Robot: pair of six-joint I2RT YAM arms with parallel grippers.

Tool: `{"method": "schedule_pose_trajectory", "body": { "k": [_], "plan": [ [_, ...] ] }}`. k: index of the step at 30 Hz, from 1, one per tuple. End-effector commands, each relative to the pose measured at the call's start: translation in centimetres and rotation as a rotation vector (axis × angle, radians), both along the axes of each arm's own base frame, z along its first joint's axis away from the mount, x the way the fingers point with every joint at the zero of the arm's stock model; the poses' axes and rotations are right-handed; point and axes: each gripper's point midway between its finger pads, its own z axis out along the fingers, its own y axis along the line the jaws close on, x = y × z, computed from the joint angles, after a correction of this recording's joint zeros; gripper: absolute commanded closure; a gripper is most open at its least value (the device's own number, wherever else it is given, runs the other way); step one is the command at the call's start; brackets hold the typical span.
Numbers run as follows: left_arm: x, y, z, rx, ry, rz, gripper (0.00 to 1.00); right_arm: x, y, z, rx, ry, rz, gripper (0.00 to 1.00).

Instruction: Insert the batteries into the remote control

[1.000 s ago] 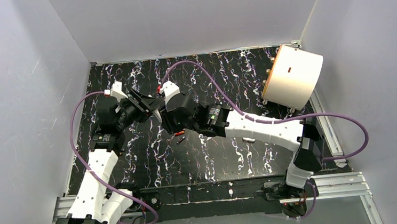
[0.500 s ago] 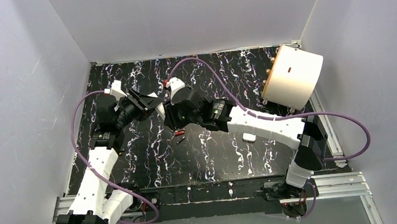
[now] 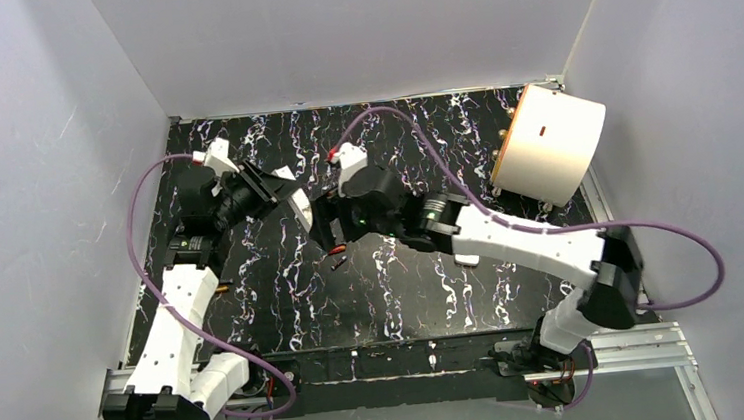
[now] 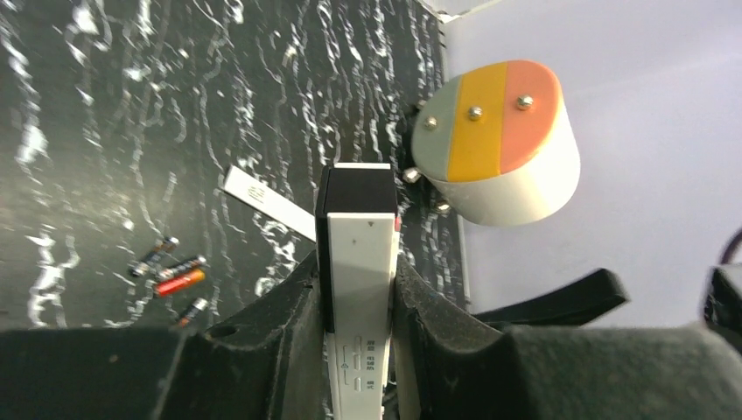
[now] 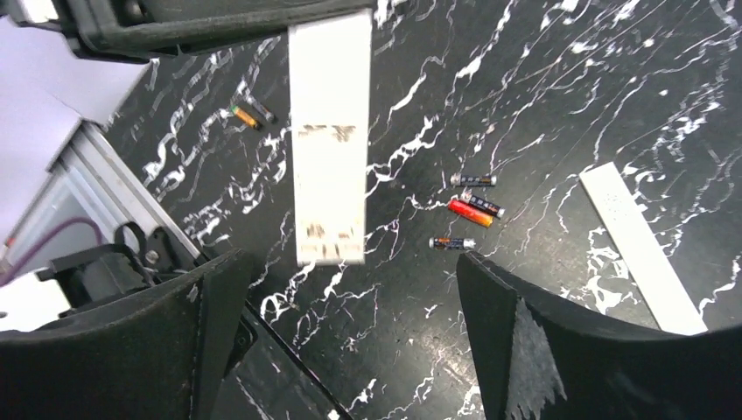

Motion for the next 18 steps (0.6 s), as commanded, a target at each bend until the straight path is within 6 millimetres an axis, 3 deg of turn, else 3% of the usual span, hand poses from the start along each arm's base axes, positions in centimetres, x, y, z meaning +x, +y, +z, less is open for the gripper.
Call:
{"method": "schedule_pose_trajectory", "body": {
  "k": [1,3,5,11,18],
  "plan": [
    [0.2,2.4,1.6,0.229,-0.109,0.032,1.00,1.5,-3.2,6.9,0.211,-0.134,-0.122,0.04],
    [0.1,3.3,1.8,0.300,-0.135,0.049,1.00,2.5,-4.9,6.9,0.257,-0.100,-0.212,0.07],
    [-0.5,3.4,2.6,0.340,-0.201,0.033,1.00,3.6,-6.5,5.7,0.252,-0.026,-0.302,0.12],
    [-4.2,0.5,7.9,0.313,-0.556,-0.168,1.00,4.7,-7.8,1.3,0.144,0.133,-0.425,0.23],
    [-7.8,-2.8,10.8,0.179,-0.634,-0.420,1.00,6.4,-9.6,-3.3,-0.045,0.307,-0.603,0.24]
  ]
}}
